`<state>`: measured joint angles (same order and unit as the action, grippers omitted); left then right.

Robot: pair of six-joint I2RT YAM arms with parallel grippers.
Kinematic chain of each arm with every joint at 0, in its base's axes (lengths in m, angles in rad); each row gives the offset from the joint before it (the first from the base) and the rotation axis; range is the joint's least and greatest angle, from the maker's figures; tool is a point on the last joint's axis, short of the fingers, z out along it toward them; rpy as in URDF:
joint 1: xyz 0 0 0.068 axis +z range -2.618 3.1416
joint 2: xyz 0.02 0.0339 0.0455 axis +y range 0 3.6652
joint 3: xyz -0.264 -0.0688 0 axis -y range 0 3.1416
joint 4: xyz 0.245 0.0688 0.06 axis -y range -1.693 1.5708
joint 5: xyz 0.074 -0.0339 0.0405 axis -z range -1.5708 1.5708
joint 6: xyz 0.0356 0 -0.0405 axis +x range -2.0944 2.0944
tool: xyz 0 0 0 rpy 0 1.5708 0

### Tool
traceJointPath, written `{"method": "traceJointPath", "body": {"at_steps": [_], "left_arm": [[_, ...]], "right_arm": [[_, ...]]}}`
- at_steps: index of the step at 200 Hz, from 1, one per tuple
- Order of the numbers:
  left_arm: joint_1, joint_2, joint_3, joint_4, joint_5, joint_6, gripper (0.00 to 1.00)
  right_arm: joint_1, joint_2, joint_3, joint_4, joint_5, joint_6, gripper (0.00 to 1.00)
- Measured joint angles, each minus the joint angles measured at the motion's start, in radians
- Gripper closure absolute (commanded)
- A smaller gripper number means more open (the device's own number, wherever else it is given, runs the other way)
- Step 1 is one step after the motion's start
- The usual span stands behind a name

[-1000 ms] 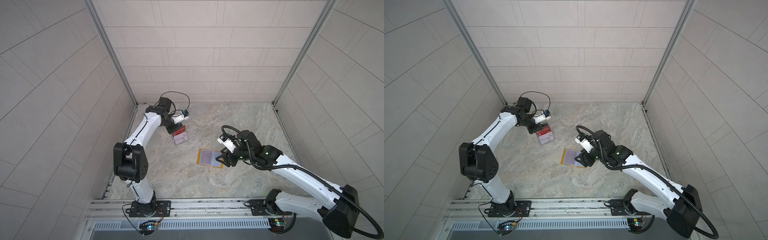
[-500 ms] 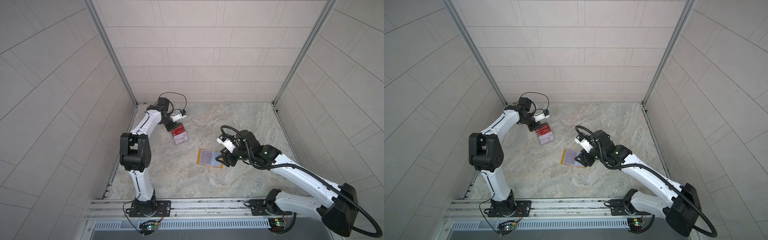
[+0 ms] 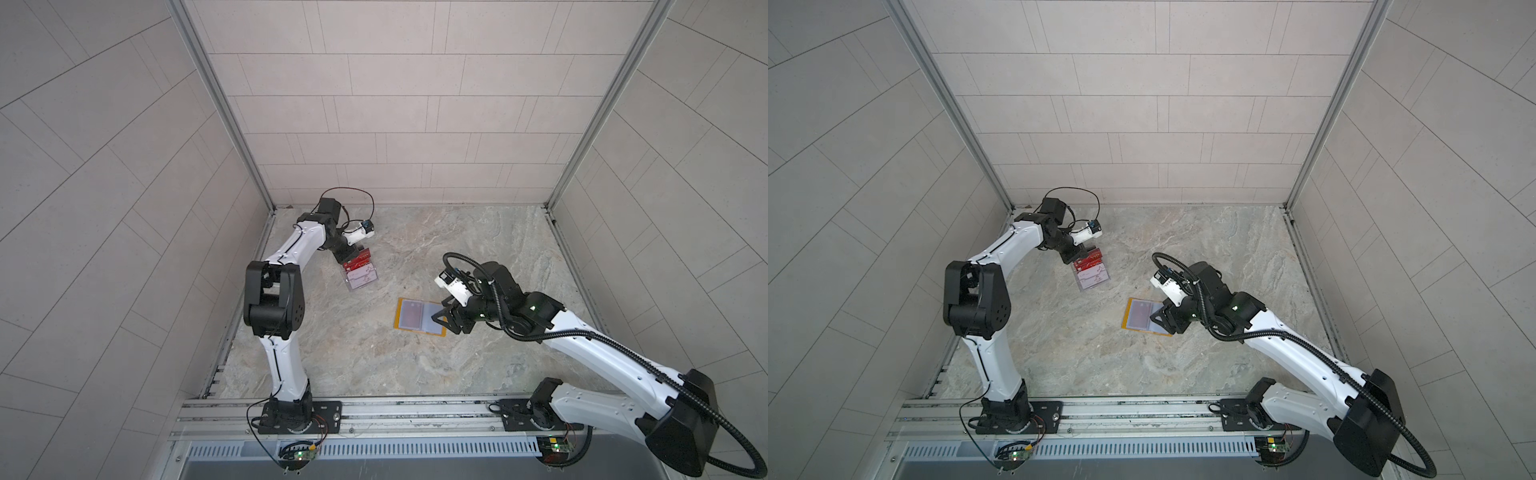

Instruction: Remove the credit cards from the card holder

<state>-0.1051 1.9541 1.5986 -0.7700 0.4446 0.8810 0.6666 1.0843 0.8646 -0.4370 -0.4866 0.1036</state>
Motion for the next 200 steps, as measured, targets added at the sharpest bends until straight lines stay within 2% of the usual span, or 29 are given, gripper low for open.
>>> {"method": "traceJointPath", "body": {"at_steps": [200], "left_arm": [[0.008,0.004,0.0,-0.055,-0.003,0.034,1.0]], "right_arm": [[0.0,-0.003,-0.003,0.007,0.006,0.0,0.39]]}}
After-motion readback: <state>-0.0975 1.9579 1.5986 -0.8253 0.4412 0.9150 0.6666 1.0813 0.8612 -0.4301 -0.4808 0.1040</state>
